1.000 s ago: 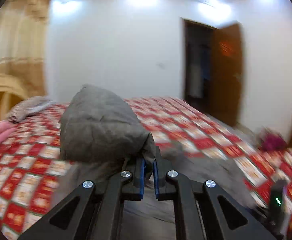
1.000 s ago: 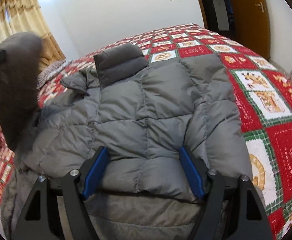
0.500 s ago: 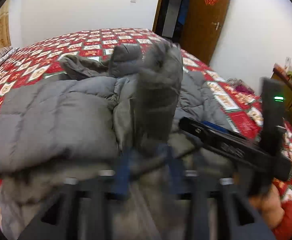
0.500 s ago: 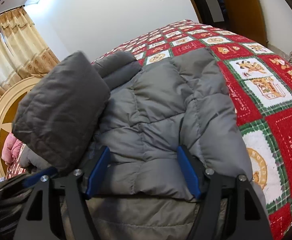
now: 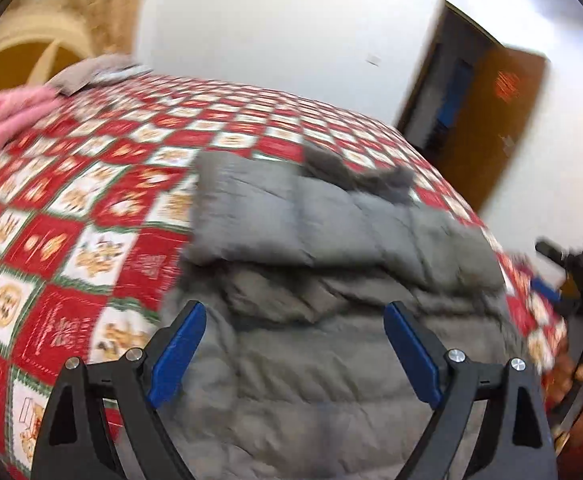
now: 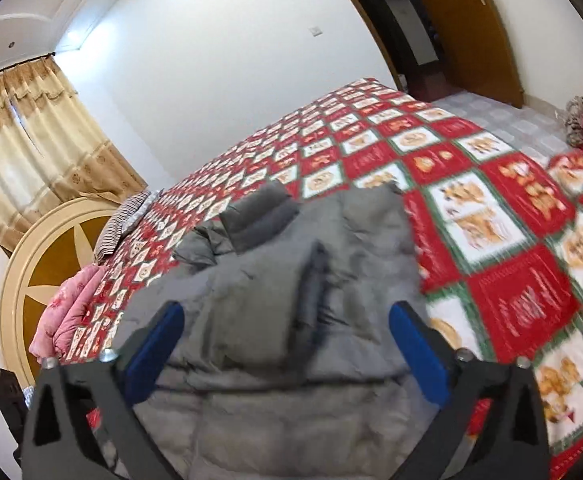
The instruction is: Fold large clothes
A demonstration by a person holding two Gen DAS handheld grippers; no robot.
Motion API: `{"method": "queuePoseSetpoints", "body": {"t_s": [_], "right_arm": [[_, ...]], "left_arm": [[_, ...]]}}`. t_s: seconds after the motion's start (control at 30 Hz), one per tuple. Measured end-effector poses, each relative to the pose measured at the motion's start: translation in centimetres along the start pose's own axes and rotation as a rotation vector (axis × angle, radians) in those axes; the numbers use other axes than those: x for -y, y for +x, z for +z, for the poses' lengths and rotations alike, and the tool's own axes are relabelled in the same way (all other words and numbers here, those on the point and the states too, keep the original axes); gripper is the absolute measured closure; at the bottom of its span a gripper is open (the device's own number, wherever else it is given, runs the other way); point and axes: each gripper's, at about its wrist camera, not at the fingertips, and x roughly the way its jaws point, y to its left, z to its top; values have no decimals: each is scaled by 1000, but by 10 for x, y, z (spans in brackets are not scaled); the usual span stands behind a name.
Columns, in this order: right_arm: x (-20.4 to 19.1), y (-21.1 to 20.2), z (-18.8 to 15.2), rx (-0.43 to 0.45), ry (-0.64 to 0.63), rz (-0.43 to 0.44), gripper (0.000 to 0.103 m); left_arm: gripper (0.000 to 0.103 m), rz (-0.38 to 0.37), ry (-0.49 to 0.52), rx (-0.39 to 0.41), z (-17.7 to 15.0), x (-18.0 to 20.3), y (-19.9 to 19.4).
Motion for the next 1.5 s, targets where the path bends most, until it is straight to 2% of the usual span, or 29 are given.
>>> {"method": "queuePoseSetpoints", "body": {"t_s": [0.07,0.1,0.13,0.17,0.2,0.23,0.27,0.33,0.4,0.47,0.57,0.63,0.7,0.8,0.87,0.93,0.97,1.03,1.17,1.2,1.27,1.33,1.5], "right_arm": [[-9,32,-1,-76,-37,-78,0],[-13,58,-4,-142,-69,-117,8],[-13,72,-10,-187,-89,-132,30],[-14,89,-15,-241,-103,-135,46],[-15,99,-21,-282,-103,-122,74],[-19,100,-25,-283,-108,-116,82],[-25,94,-27,-267,-131,-121,84],[-42,75,-30,-240,-205,-94,85],[-54,61,-35,-252,-265,-54,85],[-53,55,-41,-281,-308,-65,85],[-33,61,-48,-332,-287,-81,84],[-19,68,-55,-332,-285,-117,79],[-11,70,-58,-312,-268,-119,76],[-3,71,-56,-286,-261,-127,57],[-1,65,-53,-290,-239,-131,53],[-2,39,-44,-209,-208,-183,53],[-9,22,-39,-136,-232,-222,53],[-28,3,-35,-46,-309,-276,60],[-60,16,-34,-20,-436,-331,60],[-60,23,-35,-37,-449,-315,60],[-54,49,-42,-132,-450,-284,65],[-42,74,-57,-225,-464,-314,68],[-17,83,-59,-261,-408,-265,69]], "left_arm": [[12,6,-26,13,8,-5,-4],[12,29,-13,20,16,-4,-4],[12,49,6,21,21,-2,-4],[12,71,33,20,28,1,-1],[12,109,74,21,38,5,3],[12,134,100,23,44,7,5],[12,157,126,28,50,10,8],[12,197,153,43,64,10,14],[12,222,139,51,77,8,25],[12,234,129,44,86,6,41],[12,336,150,-27,84,2,88],[12,387,144,-82,72,-6,112],[12,396,102,-135,56,-19,131],[11,383,69,-124,32,-32,143],[11,371,42,-135,30,-36,146],[11,354,24,-133,29,-39,144],[10,349,20,-135,28,-39,144],[10,352,7,-136,27,-40,146],[9,396,44,-123,27,-30,147],[9,405,53,-120,27,-29,148],[9,406,54,-123,26,-29,149],[9,392,45,-128,27,-31,149],[7,395,45,-136,27,-32,151]]}}
